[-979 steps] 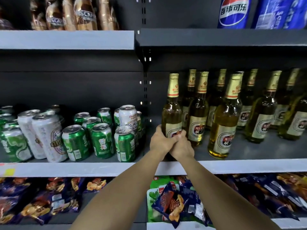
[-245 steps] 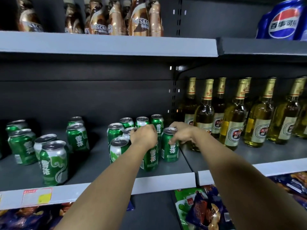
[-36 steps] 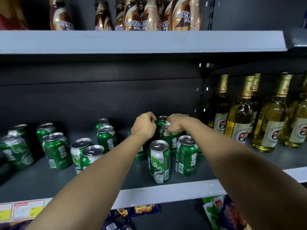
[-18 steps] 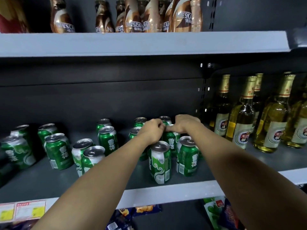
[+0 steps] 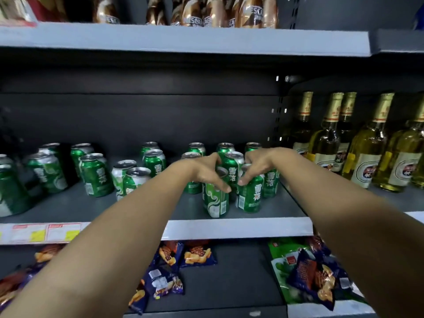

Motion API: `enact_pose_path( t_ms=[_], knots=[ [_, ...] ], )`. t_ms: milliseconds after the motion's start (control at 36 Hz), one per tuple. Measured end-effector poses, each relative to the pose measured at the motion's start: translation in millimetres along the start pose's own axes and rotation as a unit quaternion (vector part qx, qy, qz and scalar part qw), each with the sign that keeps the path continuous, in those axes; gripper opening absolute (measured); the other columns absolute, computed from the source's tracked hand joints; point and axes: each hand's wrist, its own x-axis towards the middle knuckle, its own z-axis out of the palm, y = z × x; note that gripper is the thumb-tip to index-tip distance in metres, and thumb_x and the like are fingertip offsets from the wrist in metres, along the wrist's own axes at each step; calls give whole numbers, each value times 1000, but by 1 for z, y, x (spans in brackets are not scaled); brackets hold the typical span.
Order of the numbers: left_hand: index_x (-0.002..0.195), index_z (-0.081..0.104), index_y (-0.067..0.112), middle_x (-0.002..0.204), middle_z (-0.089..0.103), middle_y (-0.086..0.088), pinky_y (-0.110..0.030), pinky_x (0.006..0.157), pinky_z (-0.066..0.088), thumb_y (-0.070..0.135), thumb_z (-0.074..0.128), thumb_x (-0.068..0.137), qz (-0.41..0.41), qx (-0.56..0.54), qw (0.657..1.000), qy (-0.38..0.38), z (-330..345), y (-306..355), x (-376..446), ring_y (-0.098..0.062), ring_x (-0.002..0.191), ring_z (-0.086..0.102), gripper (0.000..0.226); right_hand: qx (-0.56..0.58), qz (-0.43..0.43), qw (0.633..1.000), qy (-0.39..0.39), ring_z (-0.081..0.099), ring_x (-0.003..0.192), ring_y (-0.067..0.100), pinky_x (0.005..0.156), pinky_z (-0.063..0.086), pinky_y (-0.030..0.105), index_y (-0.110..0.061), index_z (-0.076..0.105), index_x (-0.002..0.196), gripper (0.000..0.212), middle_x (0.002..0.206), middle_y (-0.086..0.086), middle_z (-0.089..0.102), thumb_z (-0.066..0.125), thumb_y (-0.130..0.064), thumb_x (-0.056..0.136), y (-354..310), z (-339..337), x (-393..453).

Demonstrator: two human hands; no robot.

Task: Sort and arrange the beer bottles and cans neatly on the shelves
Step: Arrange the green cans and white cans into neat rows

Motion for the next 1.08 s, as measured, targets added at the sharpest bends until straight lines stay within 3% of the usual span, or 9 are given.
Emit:
enact_pose_path(
  t_ms=[111,333,500,583,694,750,806,861,1083],
  knots=[
    [107,47,18,110,61,-3,-40,87,53,28,89,63,11,5,995,99,9,1,-6,-24,101,59,62,-24,13,1000,-15,47,128,31,105,43,42,-6,37,145,83,148,10,42,78,-37,79,-3,2,-6],
    [99,58,15,100,61,6,-32,82,53,20,85,67,-24,4,987,157,3,-10,-28,-18,94,59,42,12,19,999,33,54,120,32,98,49,42,-7,41,143,81,142,11,48,80,-35,78,-9,8,-8],
    [111,56,18,113,63,3,-37,89,53,32,84,69,-24,27,984,177,6,-21,-31,-21,100,62,52,61,29,998,17,61,101,29,90,54,40,-2,49,129,62,127,14,55,78,-30,81,-17,9,-5],
    [131,49,25,128,57,3,-38,97,48,53,79,70,-5,53,981,188,7,-28,-31,-21,117,56,74,52,36,998,13,59,96,27,81,53,35,-3,45,133,66,129,13,53,77,-30,82,-32,8,-4],
    [134,49,25,131,54,-5,-40,99,43,68,60,79,9,58,961,270,-10,-41,-46,-26,125,46,70,10,72,997,-29,57,117,30,99,47,42,-7,49,135,83,138,10,53,79,-51,72,-56,-3,-1],
    [119,58,23,120,61,-4,-40,93,46,63,53,87,6,29,941,338,-23,-55,-52,-25,116,52,51,-29,90,994,46,57,116,29,101,39,38,-15,57,125,67,129,6,59,72,-56,75,-72,-14,-3],
    [106,62,21,112,65,-4,-38,86,48,53,49,94,-8,-4,917,398,-37,-72,-58,-27,110,56,36,-52,81,980,175,56,116,27,91,33,36,-18,58,119,38,125,5,61,57,-43,89,-93,-25,-6],
    [104,62,19,112,64,-7,-37,83,46,43,46,98,-32,-16,907,421,-51,-94,-64,-30,110,55,29,-43,52,965,255,56,113,27,86,30,37,-19,57,119,29,123,6,61,46,-29,94,-122,-30,-5],
    [110,64,16,118,64,-15,-41,90,48,30,47,99,-86,-27,932,350,-81,-179,-69,-35,111,56,24,-24,-8,973,231,57,108,26,89,35,36,-18,59,116,31,117,5,63,51,-8,88,-202,-11,29]
  ],
)
